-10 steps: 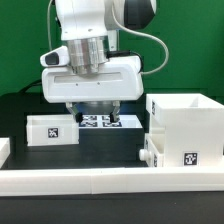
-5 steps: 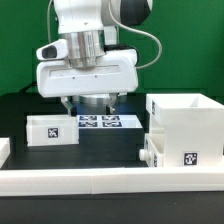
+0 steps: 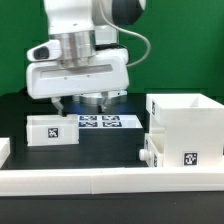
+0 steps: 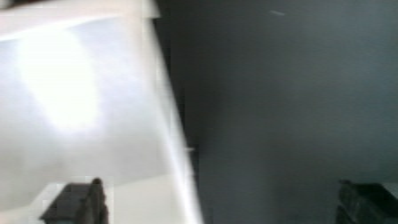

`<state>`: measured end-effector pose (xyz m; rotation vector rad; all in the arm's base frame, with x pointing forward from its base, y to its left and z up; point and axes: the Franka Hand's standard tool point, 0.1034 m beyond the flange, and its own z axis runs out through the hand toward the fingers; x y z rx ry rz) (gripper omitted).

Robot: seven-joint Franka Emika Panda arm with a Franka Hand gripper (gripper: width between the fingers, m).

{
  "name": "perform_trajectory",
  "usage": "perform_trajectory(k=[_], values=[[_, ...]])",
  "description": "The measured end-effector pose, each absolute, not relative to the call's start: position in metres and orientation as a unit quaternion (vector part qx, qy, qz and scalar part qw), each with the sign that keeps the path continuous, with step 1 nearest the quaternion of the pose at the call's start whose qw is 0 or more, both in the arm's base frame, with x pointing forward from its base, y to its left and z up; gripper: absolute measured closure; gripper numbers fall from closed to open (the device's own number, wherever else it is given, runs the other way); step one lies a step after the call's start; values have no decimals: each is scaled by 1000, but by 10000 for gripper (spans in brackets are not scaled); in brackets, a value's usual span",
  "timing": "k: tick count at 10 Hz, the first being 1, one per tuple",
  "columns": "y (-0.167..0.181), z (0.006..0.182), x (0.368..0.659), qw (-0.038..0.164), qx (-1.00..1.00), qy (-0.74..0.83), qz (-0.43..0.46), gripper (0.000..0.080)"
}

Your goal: Assemble drawer

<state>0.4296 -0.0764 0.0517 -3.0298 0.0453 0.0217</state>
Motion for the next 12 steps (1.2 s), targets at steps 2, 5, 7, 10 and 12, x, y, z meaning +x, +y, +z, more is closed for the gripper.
perform_trajectory(k=[2,5,7,10,12], values=[[-86,43,424,55,-998,-16,7,150],[-91,34,420,52,-999,-15,5,150],[-91,32,420,49,-999,-22,1,150],[-85,14,411,29,-998,-49,-23,150],[-78,10,410,22,-997,-60,-31,150]])
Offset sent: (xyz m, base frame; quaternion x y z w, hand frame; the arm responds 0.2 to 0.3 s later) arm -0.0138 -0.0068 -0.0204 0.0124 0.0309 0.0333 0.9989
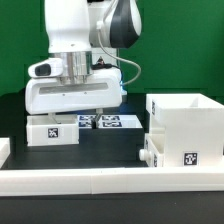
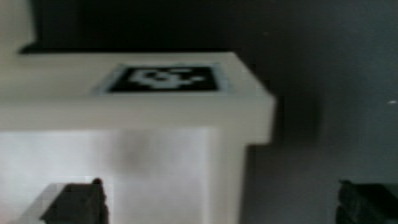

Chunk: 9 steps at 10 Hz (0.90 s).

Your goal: Assemble drawer

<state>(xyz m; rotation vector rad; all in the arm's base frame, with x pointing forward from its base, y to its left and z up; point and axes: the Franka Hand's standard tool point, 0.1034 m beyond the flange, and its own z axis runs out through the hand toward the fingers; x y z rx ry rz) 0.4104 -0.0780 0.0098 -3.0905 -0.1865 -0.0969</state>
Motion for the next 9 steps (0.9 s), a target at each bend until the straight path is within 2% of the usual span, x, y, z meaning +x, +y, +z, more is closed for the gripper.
perform_trajectory(k=[3,4,5,6,7,8,9], values=[[-88,6,405,23,-998,-58,-27,155],[-88,5,402,23,-998,-57,-25,313],[-89,5,400,24,-998,-56,-23,514],[-88,4,399,24,-998,-56,-23,649],[-88,4,399,24,-998,-56,-23,649],[-88,5,400,24,-998,-56,-23,758],[-88,5,400,24,-998,-56,-23,758]])
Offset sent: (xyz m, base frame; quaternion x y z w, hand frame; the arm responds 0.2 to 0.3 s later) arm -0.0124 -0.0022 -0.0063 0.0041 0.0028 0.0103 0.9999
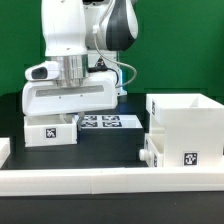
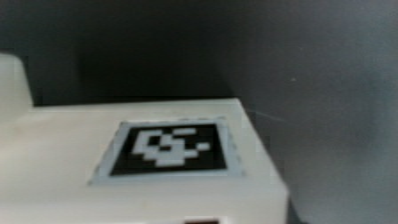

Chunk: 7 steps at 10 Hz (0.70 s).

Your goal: Assemble drawer

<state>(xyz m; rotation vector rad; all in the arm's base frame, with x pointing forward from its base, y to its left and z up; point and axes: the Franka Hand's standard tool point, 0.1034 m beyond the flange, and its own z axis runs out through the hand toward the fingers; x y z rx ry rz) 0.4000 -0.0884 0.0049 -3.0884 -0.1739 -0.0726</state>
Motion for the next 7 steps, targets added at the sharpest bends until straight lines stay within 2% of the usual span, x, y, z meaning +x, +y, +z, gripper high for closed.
perform_trajectory(k=[3,5,7], values=[[-88,6,401,24,-998,-56,-24,758],[-69,19,422,37,-998,-45,-19,758],[-48,26,438,42,-998,-35,-18,758]])
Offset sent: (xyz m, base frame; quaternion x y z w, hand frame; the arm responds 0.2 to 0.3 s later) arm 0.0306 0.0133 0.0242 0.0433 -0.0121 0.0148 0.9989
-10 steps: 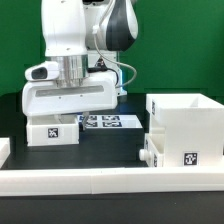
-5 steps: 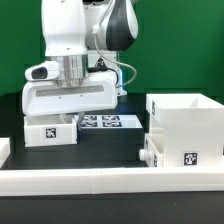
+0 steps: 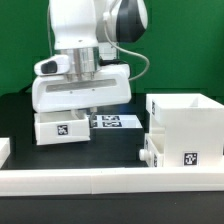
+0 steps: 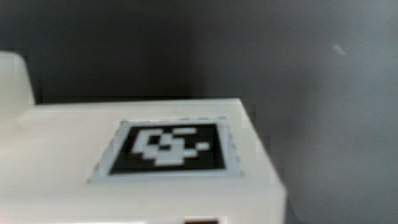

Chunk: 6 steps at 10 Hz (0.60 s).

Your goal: Assemble drawer

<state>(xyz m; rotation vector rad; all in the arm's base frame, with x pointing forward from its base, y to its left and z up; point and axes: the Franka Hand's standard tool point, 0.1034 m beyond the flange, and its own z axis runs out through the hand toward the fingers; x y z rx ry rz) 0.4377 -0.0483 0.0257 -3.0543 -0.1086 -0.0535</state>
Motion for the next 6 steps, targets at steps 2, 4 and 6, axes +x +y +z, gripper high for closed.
perform_trajectory(k=[2,4,6], values=[[-30,36,461,47,-998,-27,-23,758],[-27,36,464,47,-997,-49,-23,758],[-27,36,464,47,-996,-69,-23,758]])
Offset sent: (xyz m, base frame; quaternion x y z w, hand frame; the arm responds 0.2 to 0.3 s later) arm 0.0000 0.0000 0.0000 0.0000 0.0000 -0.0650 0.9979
